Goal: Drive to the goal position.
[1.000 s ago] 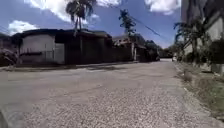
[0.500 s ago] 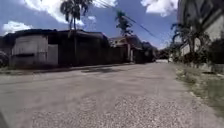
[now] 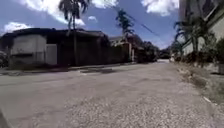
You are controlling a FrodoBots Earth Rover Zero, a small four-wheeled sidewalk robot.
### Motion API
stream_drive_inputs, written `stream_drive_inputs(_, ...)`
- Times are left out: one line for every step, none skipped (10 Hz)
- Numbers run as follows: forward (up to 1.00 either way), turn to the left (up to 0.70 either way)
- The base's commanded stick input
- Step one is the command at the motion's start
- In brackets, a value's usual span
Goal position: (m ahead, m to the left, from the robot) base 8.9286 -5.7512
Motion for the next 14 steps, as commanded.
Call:
stream_drive_inputs(0.70, -0.17)
stream_drive_inputs(0.70, -0.35)
stream_drive_inputs(0.70, -0.35)
stream_drive_inputs(0.70, -0.35)
stream_drive_inputs(0.70, -0.35)
stream_drive_inputs(0.70, -0.35)
stream_drive_inputs(0.70, -0.35)
stream_drive_inputs(0.70, -0.35)
stream_drive_inputs(0.70, -0.35)
stream_drive_inputs(0.70, -0.35)
stream_drive_inputs(0.70, -0.35)
stream_drive_inputs(0.70, -0.35)
stream_drive_inputs(0.70, -0.35)
stream_drive_inputs(0.70, -0.26)
